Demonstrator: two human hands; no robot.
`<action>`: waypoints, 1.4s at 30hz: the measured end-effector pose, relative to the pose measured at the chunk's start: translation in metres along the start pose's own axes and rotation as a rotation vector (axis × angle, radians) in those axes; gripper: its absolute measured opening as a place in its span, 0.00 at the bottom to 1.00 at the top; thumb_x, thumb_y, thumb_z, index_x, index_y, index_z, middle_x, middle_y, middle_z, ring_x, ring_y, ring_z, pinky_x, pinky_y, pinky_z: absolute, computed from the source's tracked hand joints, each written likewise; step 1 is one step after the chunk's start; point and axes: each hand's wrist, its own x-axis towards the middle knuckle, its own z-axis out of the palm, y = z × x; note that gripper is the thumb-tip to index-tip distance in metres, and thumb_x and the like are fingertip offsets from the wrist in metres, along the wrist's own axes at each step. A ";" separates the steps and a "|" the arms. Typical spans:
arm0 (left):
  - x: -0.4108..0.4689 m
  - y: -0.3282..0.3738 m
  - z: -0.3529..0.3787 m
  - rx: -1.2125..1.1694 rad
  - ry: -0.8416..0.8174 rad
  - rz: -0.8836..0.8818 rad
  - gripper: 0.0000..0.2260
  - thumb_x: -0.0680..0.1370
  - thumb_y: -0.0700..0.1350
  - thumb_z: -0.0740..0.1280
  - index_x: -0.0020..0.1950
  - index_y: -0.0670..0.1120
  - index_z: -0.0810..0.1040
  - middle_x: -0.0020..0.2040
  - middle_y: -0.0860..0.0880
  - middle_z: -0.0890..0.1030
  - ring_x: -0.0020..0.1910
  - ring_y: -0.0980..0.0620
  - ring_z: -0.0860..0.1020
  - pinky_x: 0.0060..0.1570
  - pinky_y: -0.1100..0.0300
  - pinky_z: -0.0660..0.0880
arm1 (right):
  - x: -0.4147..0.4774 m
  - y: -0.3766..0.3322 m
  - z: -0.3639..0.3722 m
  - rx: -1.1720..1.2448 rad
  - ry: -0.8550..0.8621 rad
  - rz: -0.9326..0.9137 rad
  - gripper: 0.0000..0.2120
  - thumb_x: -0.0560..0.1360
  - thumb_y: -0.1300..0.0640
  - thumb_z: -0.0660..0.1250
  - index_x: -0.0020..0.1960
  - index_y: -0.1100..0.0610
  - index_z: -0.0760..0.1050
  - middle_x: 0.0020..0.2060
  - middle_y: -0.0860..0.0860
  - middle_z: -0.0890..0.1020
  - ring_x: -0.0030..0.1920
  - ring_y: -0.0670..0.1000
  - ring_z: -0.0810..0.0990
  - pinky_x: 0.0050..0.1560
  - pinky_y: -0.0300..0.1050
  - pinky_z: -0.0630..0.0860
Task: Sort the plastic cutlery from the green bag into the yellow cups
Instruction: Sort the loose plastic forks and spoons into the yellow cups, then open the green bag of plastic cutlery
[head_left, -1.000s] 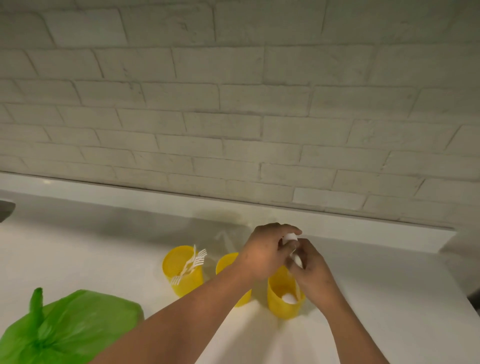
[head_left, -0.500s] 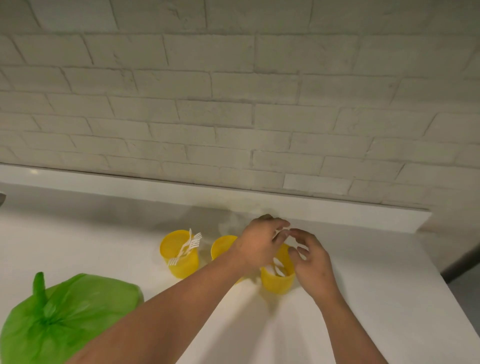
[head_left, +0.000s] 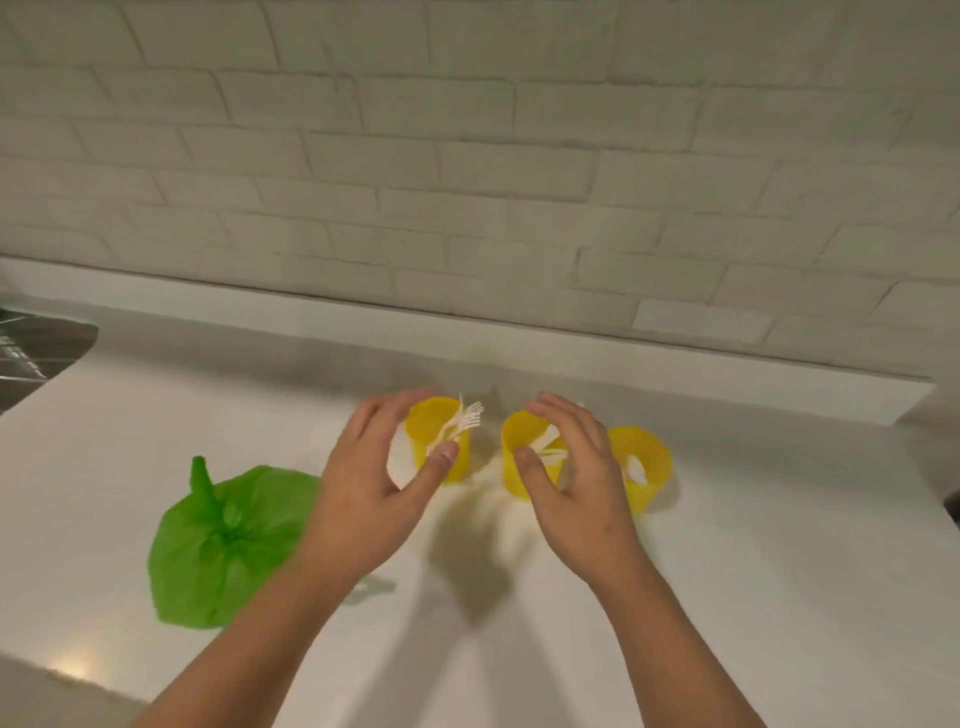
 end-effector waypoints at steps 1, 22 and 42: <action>-0.009 -0.013 -0.016 0.022 0.014 -0.033 0.22 0.78 0.57 0.71 0.72 0.59 0.73 0.64 0.58 0.74 0.66 0.59 0.74 0.66 0.57 0.72 | -0.004 -0.007 0.016 -0.009 -0.038 -0.016 0.19 0.77 0.53 0.69 0.68 0.48 0.75 0.68 0.43 0.75 0.72 0.42 0.68 0.71 0.34 0.61; -0.092 -0.235 -0.163 -0.172 -0.229 -0.645 0.19 0.80 0.62 0.66 0.70 0.64 0.71 0.62 0.55 0.80 0.62 0.52 0.80 0.65 0.49 0.76 | -0.076 -0.055 0.270 -0.329 -0.607 0.277 0.28 0.76 0.44 0.69 0.75 0.37 0.65 0.72 0.56 0.66 0.71 0.62 0.64 0.71 0.62 0.67; -0.080 -0.148 -0.036 -0.235 -0.603 -0.407 0.20 0.85 0.55 0.60 0.77 0.56 0.68 0.69 0.49 0.79 0.67 0.47 0.77 0.64 0.55 0.73 | -0.128 -0.008 0.130 -0.320 -0.083 0.533 0.12 0.78 0.55 0.69 0.60 0.46 0.82 0.53 0.50 0.74 0.55 0.56 0.79 0.65 0.51 0.74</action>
